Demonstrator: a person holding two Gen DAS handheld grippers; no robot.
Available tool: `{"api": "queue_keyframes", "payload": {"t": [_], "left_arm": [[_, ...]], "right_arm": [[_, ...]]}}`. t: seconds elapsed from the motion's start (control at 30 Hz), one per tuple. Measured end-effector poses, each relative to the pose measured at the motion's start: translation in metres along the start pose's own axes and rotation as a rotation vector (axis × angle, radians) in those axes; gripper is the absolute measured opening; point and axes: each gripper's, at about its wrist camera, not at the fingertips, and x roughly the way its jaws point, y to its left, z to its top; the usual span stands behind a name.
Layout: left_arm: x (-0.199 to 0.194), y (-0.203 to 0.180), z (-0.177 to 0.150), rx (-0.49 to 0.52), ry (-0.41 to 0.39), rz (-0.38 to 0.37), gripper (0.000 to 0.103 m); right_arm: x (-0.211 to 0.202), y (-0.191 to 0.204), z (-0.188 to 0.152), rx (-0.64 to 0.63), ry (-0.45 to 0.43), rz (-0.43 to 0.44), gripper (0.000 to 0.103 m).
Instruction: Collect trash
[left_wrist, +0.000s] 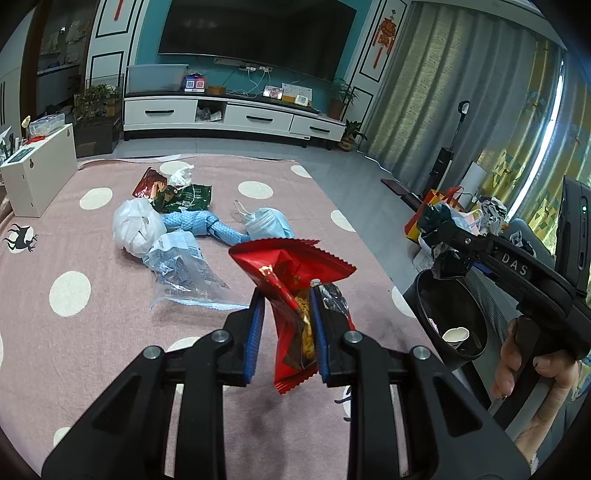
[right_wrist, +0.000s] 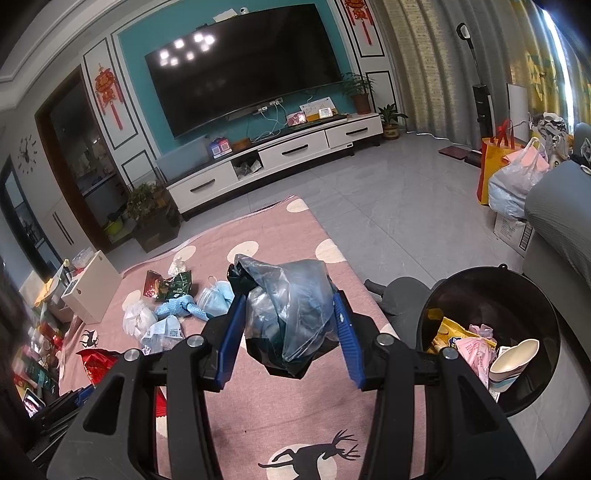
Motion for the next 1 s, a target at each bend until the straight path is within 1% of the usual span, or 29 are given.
{"api": "queue_keyframes", "payload": {"t": [1.0], "left_arm": [[-0.0008,-0.0039,0.0001,0.01,0.001,-0.008,0.025]], "right_arm": [[0.0003,-0.0025,-0.001,-0.001,0.001,-0.003,0.048]]}}
